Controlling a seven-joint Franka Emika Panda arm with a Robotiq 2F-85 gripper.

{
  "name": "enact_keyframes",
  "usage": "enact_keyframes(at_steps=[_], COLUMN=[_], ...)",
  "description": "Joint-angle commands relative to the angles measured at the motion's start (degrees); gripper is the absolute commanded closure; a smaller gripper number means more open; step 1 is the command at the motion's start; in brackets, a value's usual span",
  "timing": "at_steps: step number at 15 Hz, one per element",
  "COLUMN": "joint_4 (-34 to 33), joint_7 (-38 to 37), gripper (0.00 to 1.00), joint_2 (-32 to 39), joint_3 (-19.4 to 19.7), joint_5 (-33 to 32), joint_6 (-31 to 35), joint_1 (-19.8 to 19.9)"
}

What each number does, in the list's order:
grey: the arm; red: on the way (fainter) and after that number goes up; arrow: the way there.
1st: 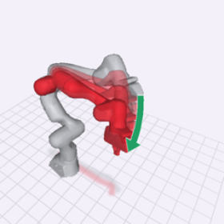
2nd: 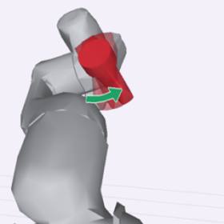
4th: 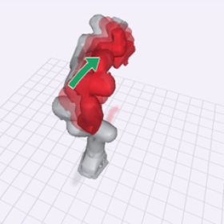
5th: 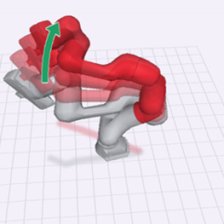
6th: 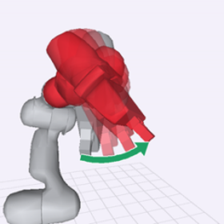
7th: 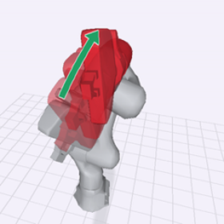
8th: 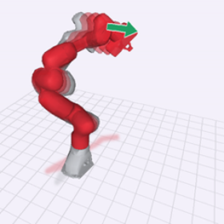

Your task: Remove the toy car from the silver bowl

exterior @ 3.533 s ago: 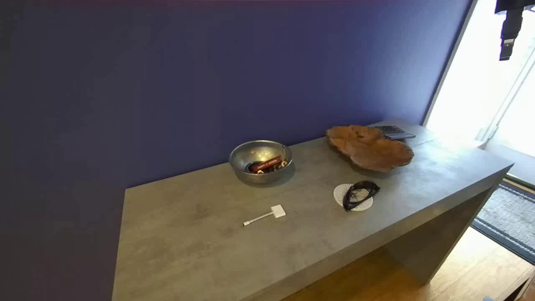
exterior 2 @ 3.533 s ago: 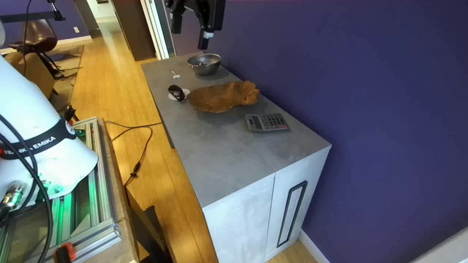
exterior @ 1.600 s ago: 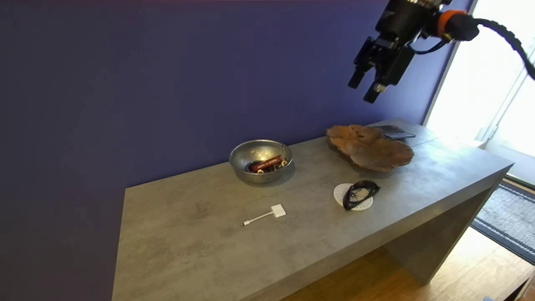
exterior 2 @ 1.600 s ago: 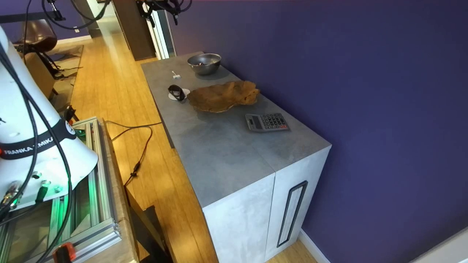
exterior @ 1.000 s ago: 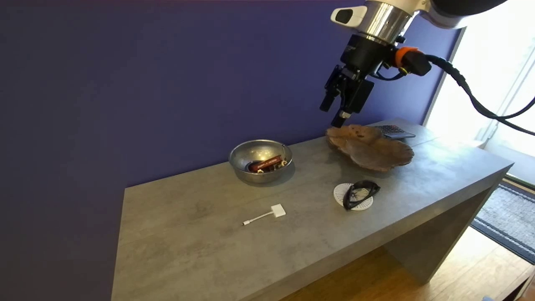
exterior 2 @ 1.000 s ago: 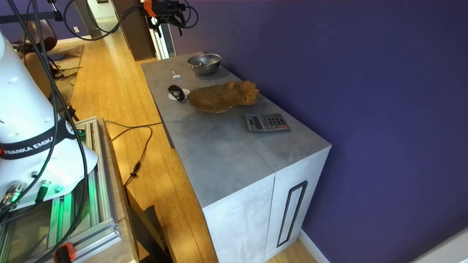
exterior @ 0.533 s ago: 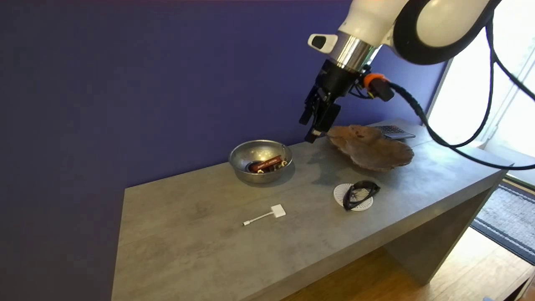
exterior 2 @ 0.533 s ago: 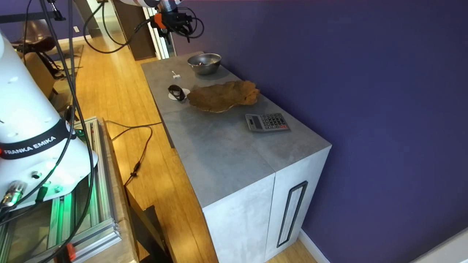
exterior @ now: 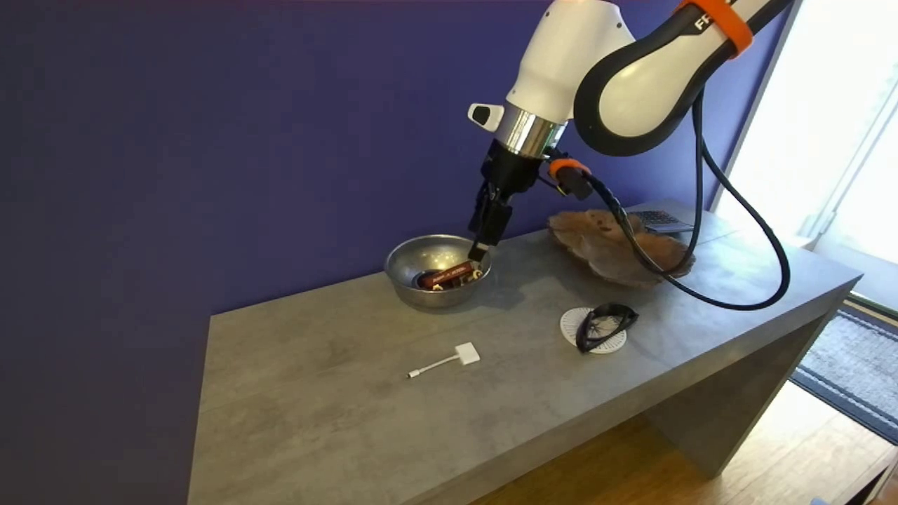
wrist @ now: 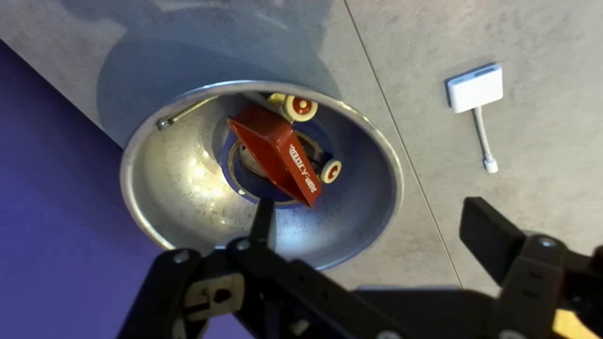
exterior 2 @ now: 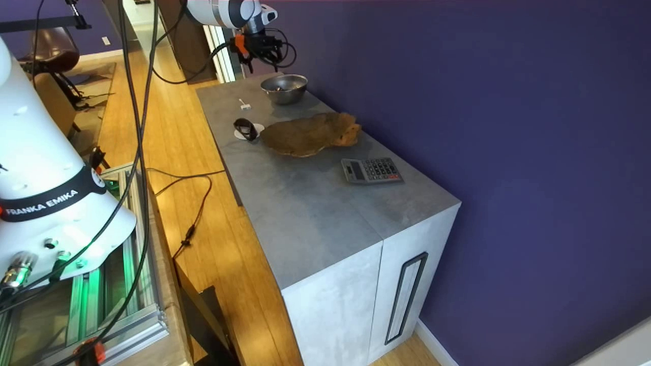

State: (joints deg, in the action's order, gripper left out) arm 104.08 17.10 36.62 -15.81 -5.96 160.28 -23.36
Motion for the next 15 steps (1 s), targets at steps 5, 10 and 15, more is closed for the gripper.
enact_keyframes(at_steps=[5,10,15], joint_4=[-5.13,-12.05,-18.17], joint_7=[-1.75,-2.20,-2.44], gripper=[0.00,0.06,0.21], joint_2=[4.99,10.49,15.36], joint_3=[0.20,1.44,2.77], joint_5=[-1.64,-2.14,-2.64], joint_6=[1.13,0.80,-1.75], joint_1=[0.24,-0.75,-1.55])
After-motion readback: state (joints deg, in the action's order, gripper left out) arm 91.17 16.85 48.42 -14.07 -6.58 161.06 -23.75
